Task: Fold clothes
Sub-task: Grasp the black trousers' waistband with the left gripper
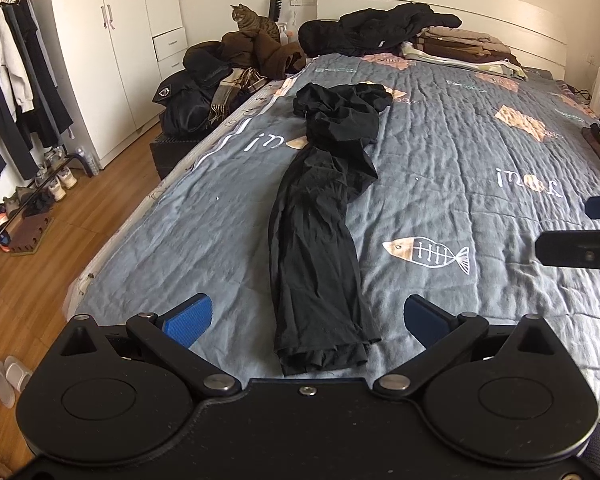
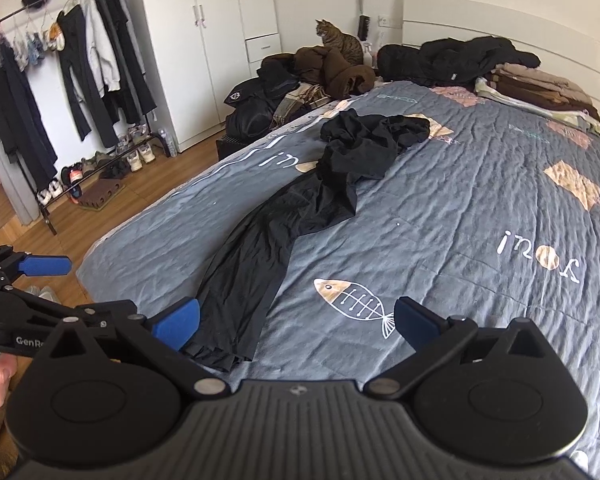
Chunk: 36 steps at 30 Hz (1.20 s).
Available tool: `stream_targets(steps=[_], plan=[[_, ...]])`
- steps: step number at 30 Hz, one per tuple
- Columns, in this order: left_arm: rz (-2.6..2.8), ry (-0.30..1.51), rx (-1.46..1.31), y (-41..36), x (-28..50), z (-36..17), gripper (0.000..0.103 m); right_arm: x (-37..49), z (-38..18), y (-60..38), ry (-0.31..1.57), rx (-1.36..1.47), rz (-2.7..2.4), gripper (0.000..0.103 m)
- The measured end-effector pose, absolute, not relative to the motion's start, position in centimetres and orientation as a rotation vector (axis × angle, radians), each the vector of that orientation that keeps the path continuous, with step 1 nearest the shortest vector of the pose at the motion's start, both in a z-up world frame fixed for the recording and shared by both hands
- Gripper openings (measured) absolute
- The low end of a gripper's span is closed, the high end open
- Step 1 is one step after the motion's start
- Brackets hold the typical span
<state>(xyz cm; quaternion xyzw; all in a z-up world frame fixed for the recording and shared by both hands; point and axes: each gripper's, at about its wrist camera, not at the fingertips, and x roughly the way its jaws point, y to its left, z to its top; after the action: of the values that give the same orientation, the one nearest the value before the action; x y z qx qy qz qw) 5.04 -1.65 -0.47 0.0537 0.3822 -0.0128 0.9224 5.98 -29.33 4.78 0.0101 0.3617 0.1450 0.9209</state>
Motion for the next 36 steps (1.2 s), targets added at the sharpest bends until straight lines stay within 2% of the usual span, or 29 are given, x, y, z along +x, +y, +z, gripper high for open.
stream_targets(steps=[6,16,19,25,29,33,35,36], plan=[[-0.033,0.771,0.154,-2.5,9.4,-1.0,0.103,8.6,3.0,-31.0,0.75,0.064,0.254,0.103],[-0.119,0.736,0.207,-5.7,21.4,-4.5,0.103,12.0,0.2,-34.3,0.778,0.108,0.217,0.103],[-0.118,0.77,0.225,-6.5,24.0,-6.1,0.096,12.7,-0.4,-35.5,0.783,0.121,0.201,0.103],[-0.133,0.826,0.294,-6.7,25.3,-10.7,0.094,14.1,-2.0,-37.4,0.802,0.152,0.174,0.103],[-0.082,0.855,0.323,-6.9,27.8,-13.2,0.08,14.2,-3.0,-37.7,0.818,0.157,0.165,0.103],[-0.054,0.868,0.37,-7.5,29.9,-14.5,0.074,13.7,-3.2,-38.3,0.824,0.17,0.156,0.103],[-0.036,0.881,0.391,-7.5,30.5,-15.2,0.05,13.6,-3.1,-38.6,0.821,0.177,0.144,0.103],[-0.026,0.892,0.39,-7.3,30.7,-15.4,0.043,13.5,-3.1,-38.6,0.821,0.18,0.141,0.103]])
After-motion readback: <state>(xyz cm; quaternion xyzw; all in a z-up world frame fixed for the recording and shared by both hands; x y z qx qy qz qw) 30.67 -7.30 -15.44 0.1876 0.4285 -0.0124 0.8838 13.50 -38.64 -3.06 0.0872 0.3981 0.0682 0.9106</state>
